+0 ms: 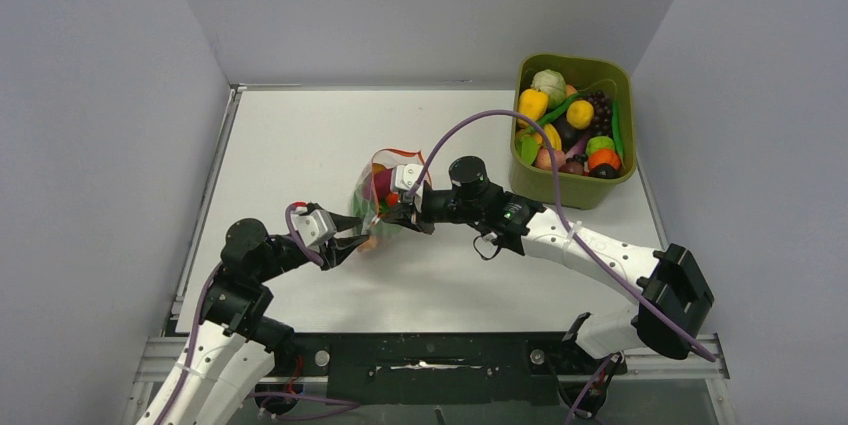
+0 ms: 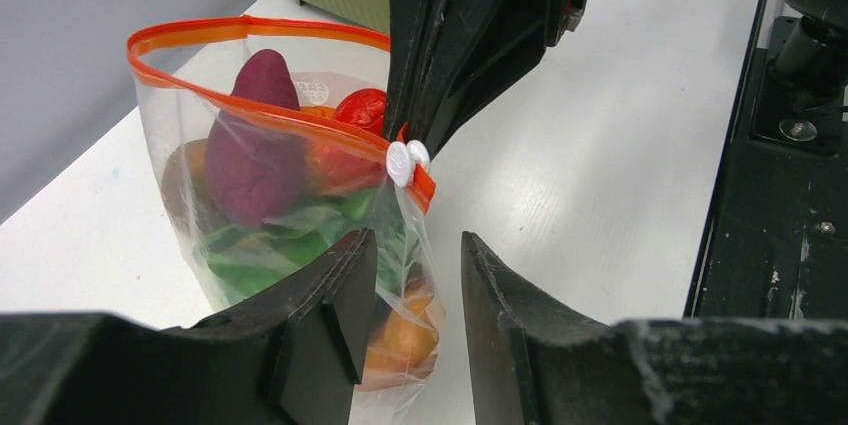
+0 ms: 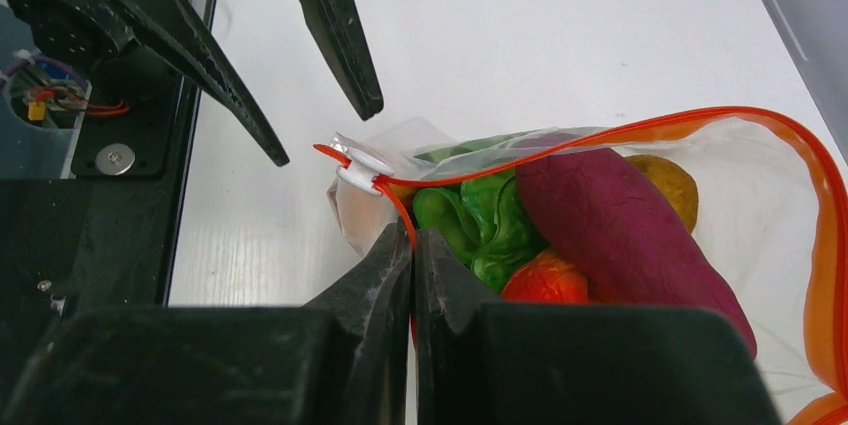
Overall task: Place the food in the zip-top bag and seal the zipper
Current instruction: Zip the zipper food storage bag at the center of the board.
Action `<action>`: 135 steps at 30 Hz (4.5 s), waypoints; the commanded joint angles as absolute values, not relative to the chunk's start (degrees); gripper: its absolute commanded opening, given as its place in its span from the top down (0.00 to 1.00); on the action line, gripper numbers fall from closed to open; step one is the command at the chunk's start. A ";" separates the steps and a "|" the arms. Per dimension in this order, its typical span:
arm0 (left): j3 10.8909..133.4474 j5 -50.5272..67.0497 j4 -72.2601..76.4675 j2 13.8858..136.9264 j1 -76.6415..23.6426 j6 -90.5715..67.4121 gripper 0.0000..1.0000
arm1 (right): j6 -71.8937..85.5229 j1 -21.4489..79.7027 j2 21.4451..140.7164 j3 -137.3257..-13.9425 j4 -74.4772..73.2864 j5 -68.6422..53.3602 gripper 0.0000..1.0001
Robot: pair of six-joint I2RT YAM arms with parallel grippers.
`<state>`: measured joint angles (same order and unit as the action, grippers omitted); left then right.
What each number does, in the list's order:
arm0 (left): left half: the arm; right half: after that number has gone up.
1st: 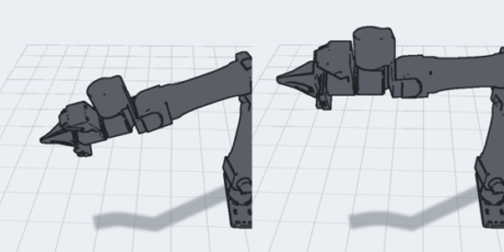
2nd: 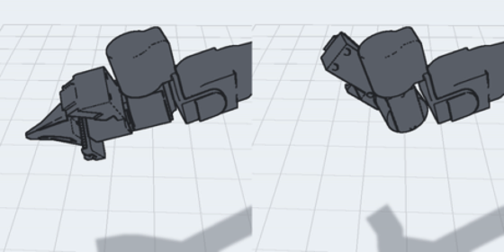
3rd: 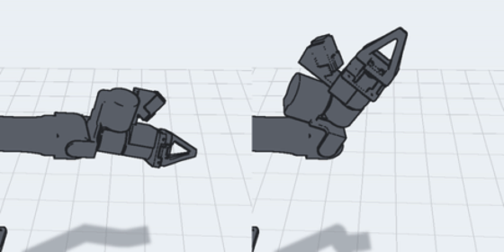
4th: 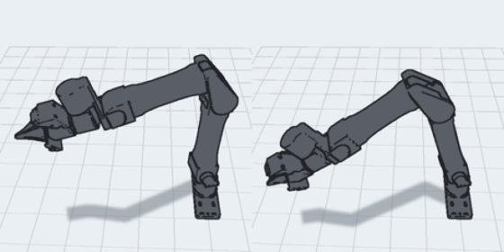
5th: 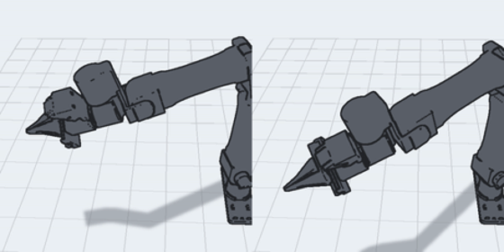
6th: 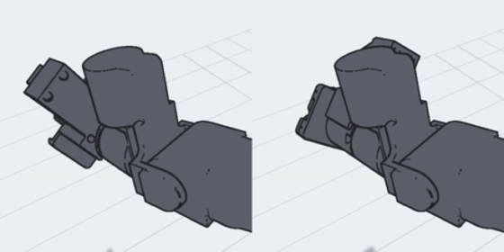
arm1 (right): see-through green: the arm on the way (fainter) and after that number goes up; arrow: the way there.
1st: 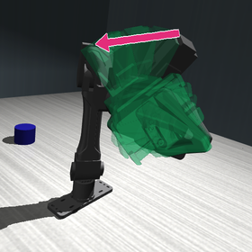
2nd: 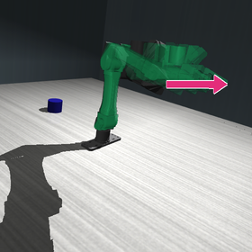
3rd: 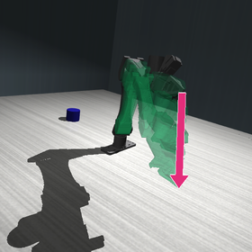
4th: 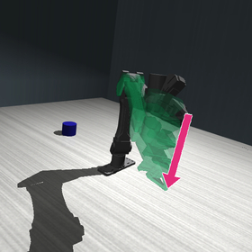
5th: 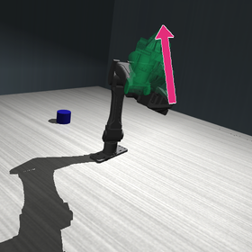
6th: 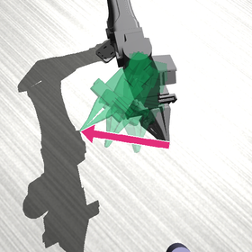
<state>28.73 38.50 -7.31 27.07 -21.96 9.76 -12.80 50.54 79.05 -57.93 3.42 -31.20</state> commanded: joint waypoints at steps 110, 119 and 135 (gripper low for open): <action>24.96 47.23 16.78 22.00 -21.89 -4.30 1.00 | -36.85 48.58 77.19 -69.61 -16.51 -40.66 1.00; 24.53 46.79 17.42 20.88 -21.90 -6.09 1.00 | -36.65 46.58 74.32 -66.89 -17.32 -39.67 1.00; 26.53 46.23 11.27 23.42 -21.88 -1.54 0.65 | -36.13 46.84 74.07 -70.72 -20.67 -39.93 1.00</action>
<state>23.09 45.39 10.24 22.81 -21.96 -3.29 -35.81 47.59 76.16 -67.26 -20.05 -42.26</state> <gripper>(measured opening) 0.266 0.136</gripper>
